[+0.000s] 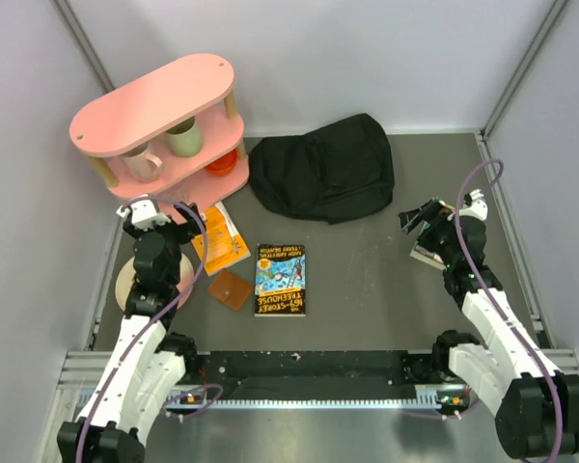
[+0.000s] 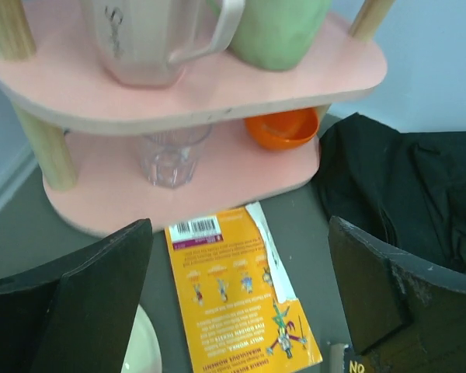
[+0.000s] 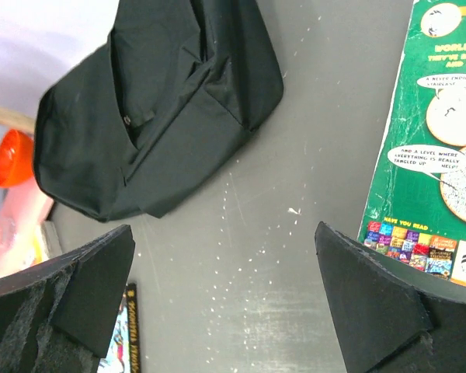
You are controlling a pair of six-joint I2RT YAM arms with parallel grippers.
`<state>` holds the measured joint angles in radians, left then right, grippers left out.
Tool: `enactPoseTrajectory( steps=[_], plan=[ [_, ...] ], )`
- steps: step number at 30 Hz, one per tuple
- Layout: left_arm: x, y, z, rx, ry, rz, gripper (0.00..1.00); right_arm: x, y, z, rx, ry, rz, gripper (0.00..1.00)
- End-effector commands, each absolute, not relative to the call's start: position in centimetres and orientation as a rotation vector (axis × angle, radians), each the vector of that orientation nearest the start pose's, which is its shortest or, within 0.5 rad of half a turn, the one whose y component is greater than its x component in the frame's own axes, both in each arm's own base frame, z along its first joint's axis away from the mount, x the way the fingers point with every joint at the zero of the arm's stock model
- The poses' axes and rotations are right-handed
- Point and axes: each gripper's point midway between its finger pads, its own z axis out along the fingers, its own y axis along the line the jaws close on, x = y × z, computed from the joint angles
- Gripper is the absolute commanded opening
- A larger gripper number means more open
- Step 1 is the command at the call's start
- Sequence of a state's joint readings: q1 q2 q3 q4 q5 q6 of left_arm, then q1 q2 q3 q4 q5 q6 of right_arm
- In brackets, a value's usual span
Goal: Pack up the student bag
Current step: Adjust the student bag at the center of the board.
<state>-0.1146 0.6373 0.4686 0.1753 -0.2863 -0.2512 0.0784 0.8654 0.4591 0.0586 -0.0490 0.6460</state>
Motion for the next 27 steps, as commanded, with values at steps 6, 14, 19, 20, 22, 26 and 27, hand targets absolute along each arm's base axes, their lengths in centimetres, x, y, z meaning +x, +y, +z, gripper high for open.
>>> enactPoseTrajectory(
  steps=[6, 14, 19, 20, 22, 26, 27],
  plan=[
    [29.4, -0.5, 27.0, -0.477, 1.686, -0.181, 0.99, 31.2, 7.1, 20.0, 0.439, 1.636, 0.681, 0.99],
    [27.8, -2.8, 27.2, -0.234, 1.816, -0.208, 0.99, 31.4, 8.6, 17.9, 0.379, 1.903, 0.671, 0.99],
    [27.6, -3.4, 25.4, -0.229, 1.876, -0.236, 0.99, 32.2, 8.7, 16.5, 0.427, 2.063, 0.640, 0.99],
    [27.7, -3.4, 25.2, -0.228, 1.886, -0.237, 0.99, 32.3, 8.8, 16.2, 0.471, 2.075, 0.663, 0.99],
    [27.9, -3.6, 25.1, -0.221, 1.904, -0.241, 0.99, 32.6, 9.6, 15.5, 0.510, 2.100, 0.723, 0.99],
    [28.0, -4.3, 23.8, -0.193, 1.960, -0.269, 0.99, 33.4, 12.0, 15.1, 0.622, 2.051, 0.929, 0.97],
    [28.0, -4.4, 23.8, -0.186, 1.964, -0.266, 0.99, 34.1, 12.4, 15.8, 0.610, 2.004, 0.960, 0.97]
  ],
)
